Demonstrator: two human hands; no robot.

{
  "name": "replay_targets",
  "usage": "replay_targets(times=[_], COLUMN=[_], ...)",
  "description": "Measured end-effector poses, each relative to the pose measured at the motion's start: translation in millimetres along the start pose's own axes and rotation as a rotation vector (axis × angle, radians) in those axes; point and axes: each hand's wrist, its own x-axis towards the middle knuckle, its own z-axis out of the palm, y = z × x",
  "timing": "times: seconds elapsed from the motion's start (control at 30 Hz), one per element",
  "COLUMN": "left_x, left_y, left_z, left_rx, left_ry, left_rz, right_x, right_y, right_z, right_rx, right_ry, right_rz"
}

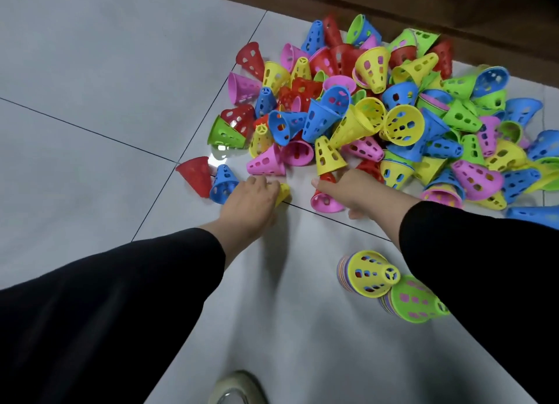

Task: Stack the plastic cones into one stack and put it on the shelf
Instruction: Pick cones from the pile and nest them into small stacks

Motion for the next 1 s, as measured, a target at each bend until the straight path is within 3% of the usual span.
replay_targets(times=[0.27, 0.47, 0.63, 0.83, 1.0], left_x=[4, -5, -24, -67, -94], left_y=[-3, 10, 42, 104, 137], left_z=[7, -6, -38, -82, -88], left_rx=[-0.091, -0.506, -0.823, -1.229, -1.283], left_ry=[-0.008, 0.052, 0.187, 0.239, 0.188], left_rz=[-0.051, -0.205, -0.236, -0.084, 0.063], right_x=[22, 1, -55, -146, -200], right_y=[5, 25, 56, 113, 150], right_z=[12, -15, -57, -66, -28], right_rx=[0.159, 0.352, 0.490, 0.601, 0.662], right_ry=[0.010, -0.010, 0.115, 0.365, 0.414], right_rz=[0.064, 0.023, -0.136, -0.264, -0.348])
